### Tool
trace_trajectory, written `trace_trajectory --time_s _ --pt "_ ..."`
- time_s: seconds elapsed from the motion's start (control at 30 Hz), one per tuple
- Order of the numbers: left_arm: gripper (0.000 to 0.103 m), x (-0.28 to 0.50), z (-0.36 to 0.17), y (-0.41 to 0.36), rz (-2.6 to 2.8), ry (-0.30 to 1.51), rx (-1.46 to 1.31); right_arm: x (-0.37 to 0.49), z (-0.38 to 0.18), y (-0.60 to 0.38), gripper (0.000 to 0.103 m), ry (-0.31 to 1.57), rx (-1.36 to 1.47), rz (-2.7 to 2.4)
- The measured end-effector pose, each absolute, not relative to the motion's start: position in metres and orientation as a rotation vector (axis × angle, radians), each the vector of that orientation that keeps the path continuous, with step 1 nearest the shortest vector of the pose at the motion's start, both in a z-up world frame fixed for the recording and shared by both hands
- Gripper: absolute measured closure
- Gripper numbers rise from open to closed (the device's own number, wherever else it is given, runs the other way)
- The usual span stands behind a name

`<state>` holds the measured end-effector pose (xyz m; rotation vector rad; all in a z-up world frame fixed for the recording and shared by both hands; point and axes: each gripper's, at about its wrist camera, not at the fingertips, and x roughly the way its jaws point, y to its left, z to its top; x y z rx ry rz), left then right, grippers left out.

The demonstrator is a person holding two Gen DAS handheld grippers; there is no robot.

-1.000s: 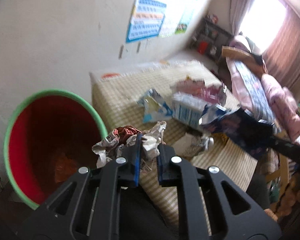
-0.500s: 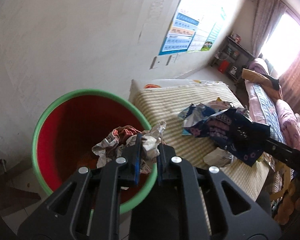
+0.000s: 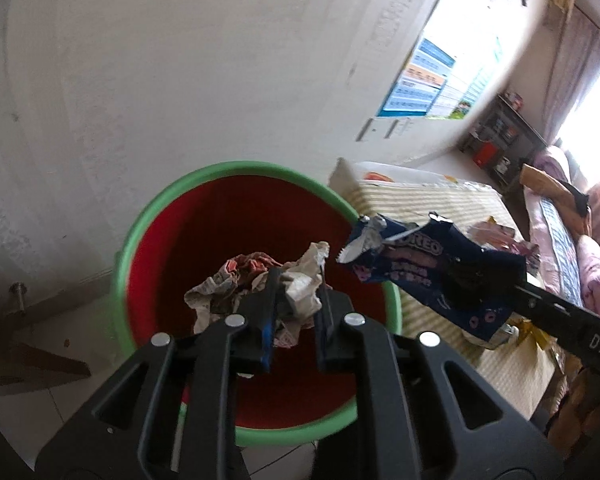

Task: Collect trash
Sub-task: 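Open both grippers to drop the paper wad and blue wrapper into the bin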

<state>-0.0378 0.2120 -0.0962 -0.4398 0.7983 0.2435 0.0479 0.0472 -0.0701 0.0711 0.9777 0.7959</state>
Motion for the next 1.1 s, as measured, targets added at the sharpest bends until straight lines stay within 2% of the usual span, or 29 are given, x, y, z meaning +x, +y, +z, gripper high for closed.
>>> trace_trajectory --time_s 0.07,0.1,0.13,0.17,0.23,0.5,0.87,0.93,1.1 --pt "0.075 -0.04 -0.098 0.215 0.255 0.799 -0.442 0.047 -0.07 0.057 0.085 0.976 0.066 0.81" --pt "0.065 -0.041 -0.098 0.217 0.263 0.798 -0.442 0.047 -0.069 0.061 0.08 0.974 0.069 0.817" --pt "0.061 -0.043 -0.098 0.218 0.272 0.791 -0.444 0.047 -0.067 0.063 0.067 0.97 0.074 0.825" --pt "0.054 -0.046 -0.097 0.22 0.281 0.779 -0.444 0.048 -0.066 0.064 0.06 0.965 0.078 0.829" --pt "0.048 -0.05 -0.097 0.221 0.298 0.766 -0.441 0.046 -0.063 0.064 0.057 0.947 0.087 0.844" --pt "0.047 -0.049 -0.094 0.211 0.279 0.776 -0.414 0.043 -0.053 0.021 0.054 0.891 0.134 0.789" --pt "0.047 -0.025 -0.082 0.153 0.142 0.797 -0.334 0.071 -0.078 -0.166 0.047 0.807 0.149 0.28" --pt "0.047 -0.022 -0.08 0.14 0.115 0.805 -0.315 0.084 -0.088 -0.197 0.042 0.829 0.102 0.177" --pt "0.047 -0.015 -0.081 0.111 0.058 0.837 -0.276 0.11 -0.132 -0.261 0.041 0.953 0.036 0.031"
